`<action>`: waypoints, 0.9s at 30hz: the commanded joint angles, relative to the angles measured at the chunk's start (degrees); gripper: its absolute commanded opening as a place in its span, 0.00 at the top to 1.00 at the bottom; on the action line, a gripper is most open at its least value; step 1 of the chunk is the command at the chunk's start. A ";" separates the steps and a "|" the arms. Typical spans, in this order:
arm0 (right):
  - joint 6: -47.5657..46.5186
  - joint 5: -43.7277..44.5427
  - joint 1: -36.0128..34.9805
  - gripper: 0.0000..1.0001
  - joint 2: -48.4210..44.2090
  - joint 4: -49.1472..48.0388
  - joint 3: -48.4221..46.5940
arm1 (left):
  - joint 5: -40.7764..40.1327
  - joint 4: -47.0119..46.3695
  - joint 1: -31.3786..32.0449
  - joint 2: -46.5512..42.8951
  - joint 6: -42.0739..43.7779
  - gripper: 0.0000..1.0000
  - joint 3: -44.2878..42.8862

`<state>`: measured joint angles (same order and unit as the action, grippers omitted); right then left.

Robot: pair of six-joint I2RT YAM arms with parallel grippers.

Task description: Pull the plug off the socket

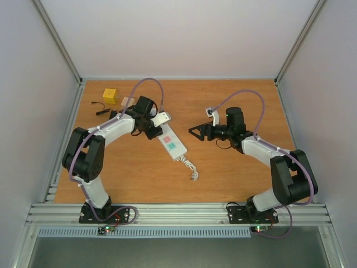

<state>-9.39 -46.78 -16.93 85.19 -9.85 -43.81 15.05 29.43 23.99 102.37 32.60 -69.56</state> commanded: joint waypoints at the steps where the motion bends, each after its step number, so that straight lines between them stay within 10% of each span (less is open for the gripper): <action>1: -3.42 -3.39 -0.39 0.17 -1.95 -7.50 3.29 | 4.89 3.07 0.27 -3.92 6.13 0.82 4.10; 27: -26.74 5.70 -23.43 0.16 11.95 -32.50 10.89 | 16.17 11.76 0.27 -10.67 30.83 0.85 11.46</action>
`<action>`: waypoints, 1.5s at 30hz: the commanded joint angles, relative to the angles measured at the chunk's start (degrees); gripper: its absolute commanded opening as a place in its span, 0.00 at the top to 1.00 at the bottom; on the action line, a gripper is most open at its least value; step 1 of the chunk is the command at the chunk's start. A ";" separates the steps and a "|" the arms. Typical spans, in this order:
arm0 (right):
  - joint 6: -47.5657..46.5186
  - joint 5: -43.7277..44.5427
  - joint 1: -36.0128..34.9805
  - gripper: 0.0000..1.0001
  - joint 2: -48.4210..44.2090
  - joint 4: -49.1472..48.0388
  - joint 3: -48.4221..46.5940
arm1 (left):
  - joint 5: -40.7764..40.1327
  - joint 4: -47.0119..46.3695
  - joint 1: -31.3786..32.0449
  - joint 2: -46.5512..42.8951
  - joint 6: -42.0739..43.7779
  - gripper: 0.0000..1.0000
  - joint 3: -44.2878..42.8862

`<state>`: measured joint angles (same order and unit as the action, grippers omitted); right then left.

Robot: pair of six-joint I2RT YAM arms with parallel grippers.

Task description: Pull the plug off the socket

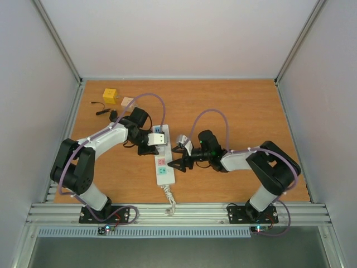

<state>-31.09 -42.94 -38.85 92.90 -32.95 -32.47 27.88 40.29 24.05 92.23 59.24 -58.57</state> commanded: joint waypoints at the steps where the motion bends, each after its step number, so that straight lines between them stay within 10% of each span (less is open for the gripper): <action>1: -5.27 2.38 -1.86 0.15 5.36 -10.87 -0.56 | 3.28 1.04 0.20 -0.41 4.57 0.85 0.47; 15: -8.90 11.08 -6.47 0.15 12.10 -18.58 -0.24 | 3.27 1.53 0.27 0.25 5.75 0.86 0.37; 26: -6.17 15.42 -6.85 0.27 1.81 -12.14 4.06 | 3.41 0.28 0.20 0.96 2.94 0.87 0.57; 34: -12.45 7.19 -8.44 0.54 -2.99 -3.62 5.72 | 3.37 0.29 0.20 2.14 1.47 0.88 -0.23; 45: -18.79 12.99 -12.95 0.59 2.94 4.08 -2.53 | 3.00 -0.17 0.20 2.62 -0.20 0.88 -0.13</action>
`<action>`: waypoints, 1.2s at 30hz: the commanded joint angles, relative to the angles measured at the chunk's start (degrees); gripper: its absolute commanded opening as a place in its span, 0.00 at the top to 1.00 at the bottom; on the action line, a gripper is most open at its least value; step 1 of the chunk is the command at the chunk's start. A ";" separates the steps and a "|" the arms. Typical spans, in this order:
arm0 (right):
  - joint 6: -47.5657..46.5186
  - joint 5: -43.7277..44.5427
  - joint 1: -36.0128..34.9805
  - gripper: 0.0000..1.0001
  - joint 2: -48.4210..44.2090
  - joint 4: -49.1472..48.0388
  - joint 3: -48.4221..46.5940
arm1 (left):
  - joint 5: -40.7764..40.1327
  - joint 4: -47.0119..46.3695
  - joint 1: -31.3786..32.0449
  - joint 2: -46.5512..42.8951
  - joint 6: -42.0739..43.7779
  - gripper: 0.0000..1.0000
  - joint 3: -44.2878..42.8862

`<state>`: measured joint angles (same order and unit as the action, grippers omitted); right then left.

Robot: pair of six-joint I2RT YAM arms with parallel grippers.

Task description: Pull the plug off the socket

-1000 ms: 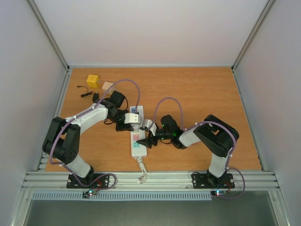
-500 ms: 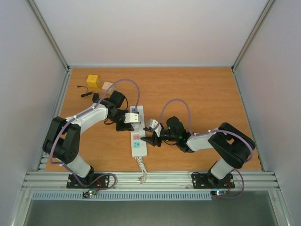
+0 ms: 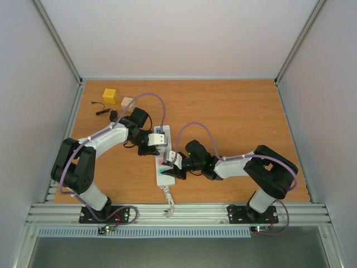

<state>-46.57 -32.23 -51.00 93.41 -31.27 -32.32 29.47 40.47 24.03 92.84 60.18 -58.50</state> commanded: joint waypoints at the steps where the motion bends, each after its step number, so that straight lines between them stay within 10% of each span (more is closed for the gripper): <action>1: -3.68 2.70 -1.05 0.59 3.09 2.63 -3.12 | 1.38 -0.30 0.23 2.02 -1.33 0.88 -0.28; 36: -5.03 6.88 -1.78 0.69 10.40 8.98 -4.29 | 7.35 2.11 0.49 -3.16 -6.33 0.90 -4.65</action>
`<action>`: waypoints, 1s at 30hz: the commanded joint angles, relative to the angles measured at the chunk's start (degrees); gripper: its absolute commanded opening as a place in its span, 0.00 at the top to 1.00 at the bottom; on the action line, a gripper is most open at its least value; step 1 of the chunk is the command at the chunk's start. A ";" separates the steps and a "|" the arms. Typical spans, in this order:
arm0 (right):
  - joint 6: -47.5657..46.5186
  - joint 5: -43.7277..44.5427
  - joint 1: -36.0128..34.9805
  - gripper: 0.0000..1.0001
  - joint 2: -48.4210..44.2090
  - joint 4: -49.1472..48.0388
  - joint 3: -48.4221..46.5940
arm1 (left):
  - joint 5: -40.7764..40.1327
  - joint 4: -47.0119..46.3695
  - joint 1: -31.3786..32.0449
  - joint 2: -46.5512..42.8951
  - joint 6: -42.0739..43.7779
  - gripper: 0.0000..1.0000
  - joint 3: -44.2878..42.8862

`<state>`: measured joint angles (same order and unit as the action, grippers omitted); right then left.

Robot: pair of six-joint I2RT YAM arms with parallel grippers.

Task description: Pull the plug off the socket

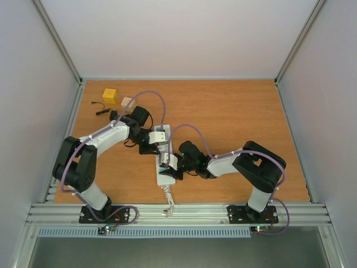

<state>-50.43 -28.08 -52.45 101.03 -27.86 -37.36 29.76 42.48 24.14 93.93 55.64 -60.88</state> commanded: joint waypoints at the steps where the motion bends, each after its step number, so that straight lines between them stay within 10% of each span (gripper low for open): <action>1: -1.05 2.74 -0.30 0.69 2.91 5.39 0.92 | 6.95 0.02 0.38 -4.46 -0.92 0.90 -1.72; 30: -1.24 2.35 2.36 0.76 2.89 5.27 4.14 | 13.47 -3.92 -4.22 -6.83 4.77 0.92 4.99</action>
<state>-50.26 -29.30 -51.20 101.32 -30.63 -35.83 34.15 38.76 20.27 91.09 59.66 -55.72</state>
